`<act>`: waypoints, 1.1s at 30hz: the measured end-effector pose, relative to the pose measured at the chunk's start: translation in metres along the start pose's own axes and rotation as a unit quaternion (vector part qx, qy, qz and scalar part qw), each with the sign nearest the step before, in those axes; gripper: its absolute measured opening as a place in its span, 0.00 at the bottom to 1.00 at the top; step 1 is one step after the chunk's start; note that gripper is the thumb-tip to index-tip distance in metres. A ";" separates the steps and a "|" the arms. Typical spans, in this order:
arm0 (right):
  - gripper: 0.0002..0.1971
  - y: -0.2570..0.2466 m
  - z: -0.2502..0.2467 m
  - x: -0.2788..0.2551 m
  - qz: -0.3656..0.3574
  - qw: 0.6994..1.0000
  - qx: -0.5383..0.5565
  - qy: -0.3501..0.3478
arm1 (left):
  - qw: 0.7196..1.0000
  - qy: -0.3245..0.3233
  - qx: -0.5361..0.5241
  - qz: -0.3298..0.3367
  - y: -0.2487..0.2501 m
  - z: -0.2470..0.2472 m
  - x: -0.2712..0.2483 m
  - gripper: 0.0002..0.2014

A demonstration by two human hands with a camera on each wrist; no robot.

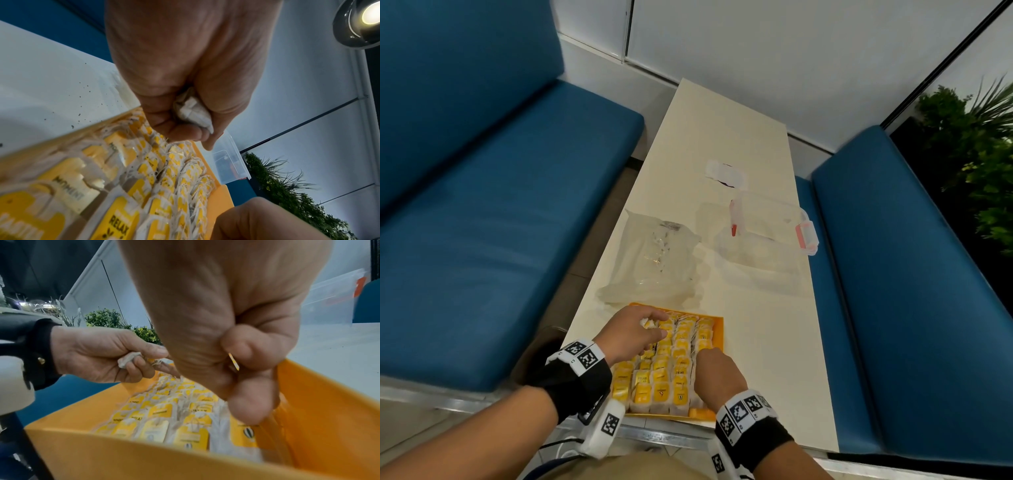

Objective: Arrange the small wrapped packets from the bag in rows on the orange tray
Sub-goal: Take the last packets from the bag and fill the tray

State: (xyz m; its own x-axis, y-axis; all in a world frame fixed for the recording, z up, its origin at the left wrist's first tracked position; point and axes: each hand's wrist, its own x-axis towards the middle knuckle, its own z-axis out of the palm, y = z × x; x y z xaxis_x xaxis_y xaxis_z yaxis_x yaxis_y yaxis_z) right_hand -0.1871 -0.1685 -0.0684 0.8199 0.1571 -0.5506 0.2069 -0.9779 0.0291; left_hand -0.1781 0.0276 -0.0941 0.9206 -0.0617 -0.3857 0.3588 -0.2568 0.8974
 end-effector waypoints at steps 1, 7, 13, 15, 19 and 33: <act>0.13 0.000 -0.001 0.000 0.000 1.000 0.001 -0.001 | 1.000 0.000 -0.002 -0.001 0.000 0.000 0.000 0.13; 0.14 -0.002 -0.011 -0.007 0.000 0.999 0.032 -0.014 | 1.000 0.001 -0.005 -0.005 0.002 -0.001 0.001 0.13; 0.04 -0.004 -0.016 -0.016 -0.054 0.985 -0.031 -0.159 | 1.000 0.000 -0.002 -0.006 0.003 0.000 0.001 0.13; 0.07 -0.005 -0.016 -0.016 -0.053 0.985 -0.024 -0.160 | 1.000 -0.002 -0.003 -0.005 0.004 -0.001 0.000 0.12; 0.08 -0.009 -0.016 -0.011 -0.040 0.985 0.001 -0.167 | 1.000 -0.004 -0.009 -0.010 0.005 -0.002 -0.001 0.10; 0.06 -0.017 -0.057 -0.003 -0.094 0.944 0.293 0.121 | 0.917 -0.084 -0.360 -0.152 0.027 -0.005 -0.006 0.19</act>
State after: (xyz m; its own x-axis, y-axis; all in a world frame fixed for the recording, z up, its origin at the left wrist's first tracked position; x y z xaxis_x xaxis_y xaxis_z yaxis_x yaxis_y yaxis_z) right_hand -0.1621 -0.1445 -0.0197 0.9111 0.2922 -0.2908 0.0878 -0.8269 -0.5555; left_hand -0.1729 0.0263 -0.0668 0.7461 -0.2552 -0.6149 0.6592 0.4132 0.6283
